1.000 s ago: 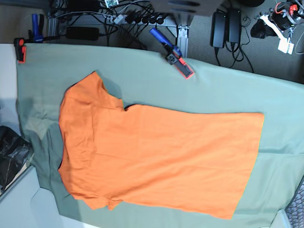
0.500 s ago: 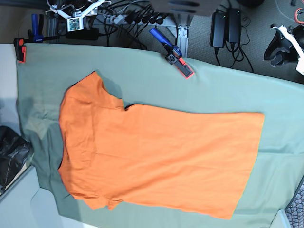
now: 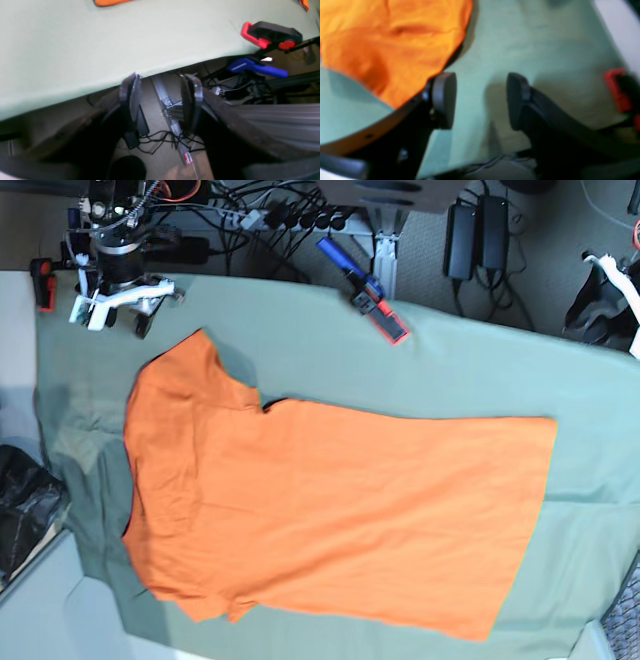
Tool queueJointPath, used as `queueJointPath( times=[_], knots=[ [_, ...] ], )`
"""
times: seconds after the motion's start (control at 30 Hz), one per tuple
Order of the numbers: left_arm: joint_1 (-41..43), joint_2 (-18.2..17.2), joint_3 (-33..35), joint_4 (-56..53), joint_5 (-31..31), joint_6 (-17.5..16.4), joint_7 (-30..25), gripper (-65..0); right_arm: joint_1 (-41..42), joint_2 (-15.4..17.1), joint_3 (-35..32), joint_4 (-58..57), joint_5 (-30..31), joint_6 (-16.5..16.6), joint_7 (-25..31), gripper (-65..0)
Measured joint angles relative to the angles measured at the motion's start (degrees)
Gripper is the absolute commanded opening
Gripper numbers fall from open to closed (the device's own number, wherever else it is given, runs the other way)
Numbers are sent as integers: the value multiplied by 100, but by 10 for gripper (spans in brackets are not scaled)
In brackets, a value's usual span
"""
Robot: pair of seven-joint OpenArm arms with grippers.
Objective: Fold the T-shirt properly
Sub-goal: 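Lower the right gripper and pinch the shirt shoulder near the collar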
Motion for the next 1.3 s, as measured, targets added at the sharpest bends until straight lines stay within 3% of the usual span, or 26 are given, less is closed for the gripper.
queueJointPath(
  times=[0.13, 0.27, 0.63, 1.03, 1.3],
  knots=[
    [17, -107, 0, 0, 120, -2, 22, -349, 369, -505, -22, -391, 341, 0, -48, -278],
    [20, -190, 0, 0, 122, -2, 24, -349, 776, -883, -59, -446, 428, 42, -138, -279],
    [15, -415, 0, 0, 120, -2, 118, -349, 1152, -1283, -538, -485, 415, 42, -140, -279],
    [0, -413, 0, 0, 179, -2, 109, -349, 1056, -1248, -527, -295, -133, 42, -396, -279],
    [0, -413, 2, 0, 190, -2, 107, -349, 896, -1250, 216, -127, 98, 42, -459, -279]
  ],
)
